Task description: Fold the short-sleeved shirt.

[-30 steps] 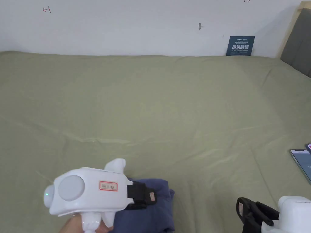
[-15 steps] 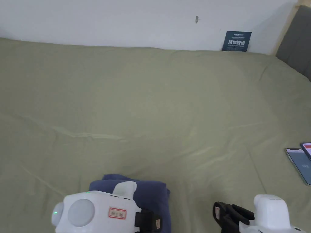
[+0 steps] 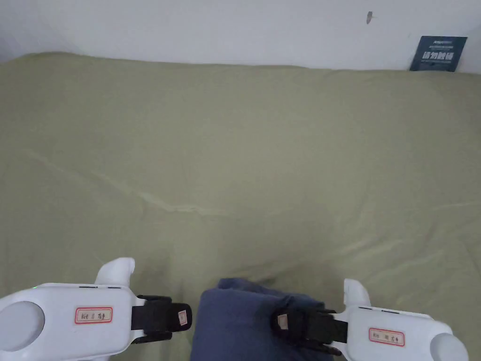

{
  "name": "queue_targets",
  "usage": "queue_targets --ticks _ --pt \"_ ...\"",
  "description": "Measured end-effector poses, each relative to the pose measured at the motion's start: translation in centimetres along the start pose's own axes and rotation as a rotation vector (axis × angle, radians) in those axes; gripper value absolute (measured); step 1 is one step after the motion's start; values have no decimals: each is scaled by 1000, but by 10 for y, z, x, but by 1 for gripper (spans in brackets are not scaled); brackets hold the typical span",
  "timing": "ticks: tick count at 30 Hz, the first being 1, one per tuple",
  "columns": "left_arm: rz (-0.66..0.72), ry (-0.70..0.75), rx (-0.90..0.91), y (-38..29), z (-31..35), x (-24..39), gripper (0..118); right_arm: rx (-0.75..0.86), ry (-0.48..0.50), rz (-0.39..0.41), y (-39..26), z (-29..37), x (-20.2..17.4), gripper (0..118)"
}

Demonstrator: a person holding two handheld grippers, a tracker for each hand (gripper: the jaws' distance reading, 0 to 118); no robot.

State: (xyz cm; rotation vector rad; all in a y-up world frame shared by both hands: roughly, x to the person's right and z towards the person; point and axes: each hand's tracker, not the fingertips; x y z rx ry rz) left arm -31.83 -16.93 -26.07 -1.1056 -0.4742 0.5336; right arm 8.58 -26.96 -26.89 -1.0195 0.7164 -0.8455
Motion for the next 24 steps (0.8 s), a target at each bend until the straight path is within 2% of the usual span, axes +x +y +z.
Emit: queue_targets --ticks 2,3,4,6,7,8,10,11,13,16,17,18,19,20,22,24 --pt "25 -26 -9 5 -4 -12 1 30 87 -146 0 1 33 0" --pt "42 -57 -13 7 -7 -16 1 33 189 -229 0 1 47 0" --pt "54 -110 -23 7 -10 -17 1 28 237 -267 -1 2 52 0" --pt "41 -183 -11 7 -18 -19 1 34 197 -200 -4 5 47 0" --pt "26 -204 -12 6 -28 -19 8 30 193 -183 -3 5 46 0" --pt "38 -222 -36 5 -36 -18 32 31 195 -189 -3 5 48 0" --pt "88 -289 -108 5 -57 -17 117 31 213 -203 -5 6 46 0" --pt "105 -314 -140 4 -68 -16 118 31 214 -202 -5 7 46 0" --pt "107 -358 -199 1 -93 -21 118 36 214 -209 -6 9 49 0" --pt "97 -367 -159 6 -94 -14 118 41 175 -195 -7 18 44 0" --pt "99 -330 -138 10 -92 -12 114 46 155 -187 -7 21 40 0" --pt "70 -223 -120 10 -93 -17 95 51 128 -169 -8 25 36 0" --pt "98 -275 -147 12 -93 -20 37 53 105 -143 -8 28 31 0" --pt "116 -290 -168 12 -88 -23 30 54 87 -129 -9 31 27 0" --pt "101 -278 -152 15 -75 -25 30 54 72 -112 -11 37 14 0" --pt "102 -268 -134 24 -50 -34 30 54 32 -53 -14 43 1 0"
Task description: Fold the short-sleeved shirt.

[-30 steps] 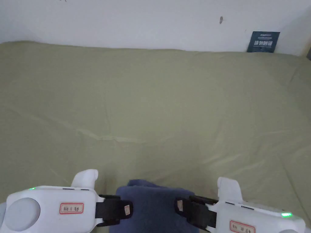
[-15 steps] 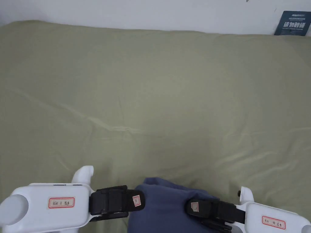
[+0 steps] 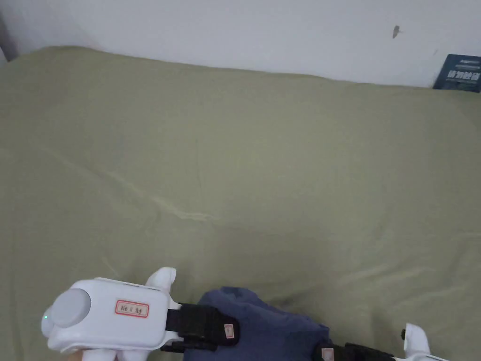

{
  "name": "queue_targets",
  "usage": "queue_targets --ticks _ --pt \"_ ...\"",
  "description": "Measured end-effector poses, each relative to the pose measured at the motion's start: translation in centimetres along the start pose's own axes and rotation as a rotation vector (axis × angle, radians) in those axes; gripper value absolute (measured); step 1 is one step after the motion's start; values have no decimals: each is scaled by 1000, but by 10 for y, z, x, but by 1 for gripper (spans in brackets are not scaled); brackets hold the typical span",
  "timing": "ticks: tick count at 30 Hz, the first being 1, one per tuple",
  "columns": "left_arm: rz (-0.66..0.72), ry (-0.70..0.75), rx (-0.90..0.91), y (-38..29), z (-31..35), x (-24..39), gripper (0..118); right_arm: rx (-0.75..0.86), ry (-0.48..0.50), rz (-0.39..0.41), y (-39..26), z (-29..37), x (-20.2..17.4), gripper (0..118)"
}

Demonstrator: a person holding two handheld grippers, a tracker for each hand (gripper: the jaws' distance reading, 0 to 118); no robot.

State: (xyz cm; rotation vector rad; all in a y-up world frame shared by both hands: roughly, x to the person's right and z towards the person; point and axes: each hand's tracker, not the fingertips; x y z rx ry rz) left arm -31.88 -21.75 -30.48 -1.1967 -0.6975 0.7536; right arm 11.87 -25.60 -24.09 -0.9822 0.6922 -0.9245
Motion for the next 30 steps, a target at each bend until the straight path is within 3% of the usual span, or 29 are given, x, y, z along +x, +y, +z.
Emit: queue_targets --ticks 5,12,15,21,22,24,25,30 --pt "39 152 119 34 117 -38 30 -21 -76 116 -5 3 -30 0" --pt "105 380 247 86 272 -105 30 20 -75 188 -9 4 -65 0" --pt "122 424 244 107 299 -124 30 27 -77 208 -8 7 -76 0" --pt "63 526 230 124 289 -121 32 38 -112 226 0 14 -78 0" --pt "62 536 240 124 290 -121 50 39 -120 223 1 14 -77 0" --pt "102 526 257 121 296 -122 103 45 -129 220 1 17 -76 0" --pt "97 532 265 117 298 -120 114 46 -129 220 3 20 -75 0" --pt "69 577 314 88 314 -89 114 67 -135 258 1 37 -85 0"
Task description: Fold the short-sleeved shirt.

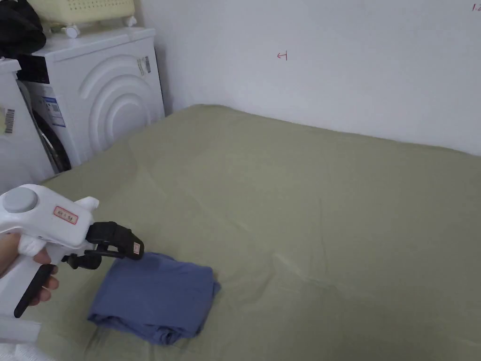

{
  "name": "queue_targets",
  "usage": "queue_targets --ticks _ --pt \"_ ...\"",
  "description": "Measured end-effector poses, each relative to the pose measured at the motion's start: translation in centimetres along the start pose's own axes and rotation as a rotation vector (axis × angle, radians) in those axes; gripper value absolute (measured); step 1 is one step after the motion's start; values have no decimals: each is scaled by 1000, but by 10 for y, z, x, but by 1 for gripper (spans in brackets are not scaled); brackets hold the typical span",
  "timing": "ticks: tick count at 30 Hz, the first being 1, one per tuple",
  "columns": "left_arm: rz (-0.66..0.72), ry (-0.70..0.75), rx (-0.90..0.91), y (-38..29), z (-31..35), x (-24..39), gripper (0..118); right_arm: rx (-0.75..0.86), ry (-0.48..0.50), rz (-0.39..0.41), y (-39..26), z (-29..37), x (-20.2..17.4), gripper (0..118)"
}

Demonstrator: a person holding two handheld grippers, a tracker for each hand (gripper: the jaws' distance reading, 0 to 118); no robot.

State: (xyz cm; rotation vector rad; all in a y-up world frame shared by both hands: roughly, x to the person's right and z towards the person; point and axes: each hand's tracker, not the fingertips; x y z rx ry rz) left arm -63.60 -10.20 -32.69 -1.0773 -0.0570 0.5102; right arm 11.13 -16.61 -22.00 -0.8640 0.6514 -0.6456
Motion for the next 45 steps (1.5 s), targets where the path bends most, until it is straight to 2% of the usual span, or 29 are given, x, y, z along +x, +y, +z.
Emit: queue_targets --ticks 3,4,5,7,9,10,11,12,15,17,20,22,25,41,45 --pt "-31 -18 90 -18 25 29 112 37 -62 68 6 16 -12 0" --pt "-43 -77 85 -27 31 44 102 60 -96 94 9 22 -19 0" --pt "-65 -91 101 -37 32 63 77 90 -138 127 12 27 -27 0" --pt "-162 -12 166 -60 31 106 0 149 -217 185 20 39 -44 0" --pt "-193 -93 168 -81 28 151 0 231 -338 281 26 48 -66 0" --pt "-228 -89 201 -96 26 182 0 272 -423 332 29 52 -80 0" --pt "-266 -91 229 -110 26 210 0 306 -497 380 33 57 -79 0" --pt "-296 -84 290 -124 27 237 0 336 -547 425 35 60 -87 0" --pt "-356 -114 472 -168 33 318 0 453 -642 508 39 72 -111 0" --pt "-464 -12 683 -203 38 369 0 564 -725 573 39 81 -128 0" --pt "-528 6 853 -226 40 414 0 675 -765 650 38 91 -141 0" --pt "-554 50 909 -233 42 436 0 719 -766 667 36 100 -147 0" --pt "-574 44 902 -236 46 443 0 778 -730 651 35 114 -154 0" --pt "-603 30 908 -241 60 451 0 789 -716 665 40 124 -165 0" --pt "-592 106 922 -239 53 453 3 787 -733 641 47 125 -164 2"
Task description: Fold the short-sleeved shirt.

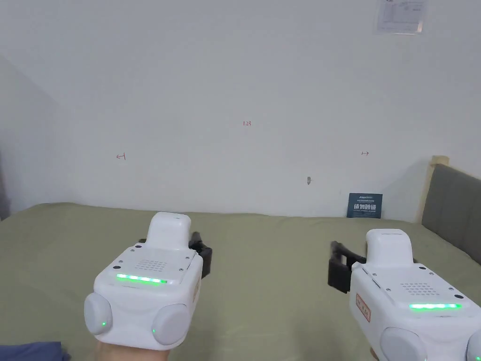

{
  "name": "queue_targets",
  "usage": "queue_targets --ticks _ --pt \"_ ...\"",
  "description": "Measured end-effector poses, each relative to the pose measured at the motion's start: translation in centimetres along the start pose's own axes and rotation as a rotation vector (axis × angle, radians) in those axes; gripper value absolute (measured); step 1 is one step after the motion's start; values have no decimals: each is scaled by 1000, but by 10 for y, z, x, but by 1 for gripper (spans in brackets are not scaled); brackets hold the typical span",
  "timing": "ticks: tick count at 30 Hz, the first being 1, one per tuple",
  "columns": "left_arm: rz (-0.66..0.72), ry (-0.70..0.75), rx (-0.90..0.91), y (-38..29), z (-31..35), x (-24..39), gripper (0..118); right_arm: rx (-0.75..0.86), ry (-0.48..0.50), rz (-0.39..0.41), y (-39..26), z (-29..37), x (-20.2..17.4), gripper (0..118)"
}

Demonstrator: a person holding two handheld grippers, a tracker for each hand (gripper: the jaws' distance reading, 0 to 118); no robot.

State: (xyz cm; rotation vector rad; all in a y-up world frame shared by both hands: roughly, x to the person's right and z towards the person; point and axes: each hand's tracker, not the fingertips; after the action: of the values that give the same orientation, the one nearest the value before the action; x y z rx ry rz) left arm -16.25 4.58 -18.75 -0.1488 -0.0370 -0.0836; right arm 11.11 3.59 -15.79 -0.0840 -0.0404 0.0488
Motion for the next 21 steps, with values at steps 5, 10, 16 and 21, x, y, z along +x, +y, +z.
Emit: queue_targets --ticks 5,10,16,21 --pt "24 44 3 0 -2 -5 118 10 0 -18 -3 -2 4 114" --pt "14 39 -3 -1 -2 -7 118 4 -4 -11 4 1 3 117" --pt "37 23 11 3 3 -6 118 -11 5 10 3 1 0 117" --pt "83 -74 -5 8 7 -8 118 12 4 30 4 6 0 118"
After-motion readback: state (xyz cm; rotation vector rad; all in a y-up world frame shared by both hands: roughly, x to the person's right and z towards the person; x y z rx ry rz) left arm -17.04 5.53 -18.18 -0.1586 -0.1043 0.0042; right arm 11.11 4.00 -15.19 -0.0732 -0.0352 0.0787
